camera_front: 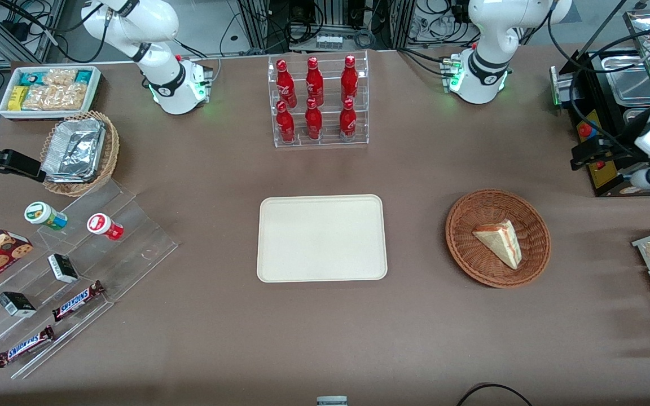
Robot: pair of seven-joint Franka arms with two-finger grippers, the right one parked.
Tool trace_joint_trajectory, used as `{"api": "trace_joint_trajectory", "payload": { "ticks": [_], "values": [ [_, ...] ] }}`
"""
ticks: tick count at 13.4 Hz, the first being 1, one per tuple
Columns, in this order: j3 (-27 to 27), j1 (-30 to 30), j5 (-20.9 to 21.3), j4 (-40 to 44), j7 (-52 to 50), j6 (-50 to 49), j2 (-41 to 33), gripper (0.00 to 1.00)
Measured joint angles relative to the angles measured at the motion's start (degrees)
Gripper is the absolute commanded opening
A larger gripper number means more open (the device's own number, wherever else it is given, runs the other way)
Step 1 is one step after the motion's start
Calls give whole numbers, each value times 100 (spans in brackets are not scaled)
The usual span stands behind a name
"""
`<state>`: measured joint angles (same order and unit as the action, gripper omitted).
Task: Place sandwich from basket to tray
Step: 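Lower the open left gripper over the wrapped sandwich in the basket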
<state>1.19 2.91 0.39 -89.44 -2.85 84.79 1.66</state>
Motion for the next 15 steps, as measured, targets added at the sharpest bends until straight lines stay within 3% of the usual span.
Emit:
{"api": "trace_joint_trajectory", "payload": {
  "ticks": [7,12,15],
  "values": [
    [64,-101,71,-87,-27,106,194,100],
    [426,-123,81,-1461,-66,2205,639,100],
    [455,-124,63,-2224,-645,3155,650,100]
  ]
}}
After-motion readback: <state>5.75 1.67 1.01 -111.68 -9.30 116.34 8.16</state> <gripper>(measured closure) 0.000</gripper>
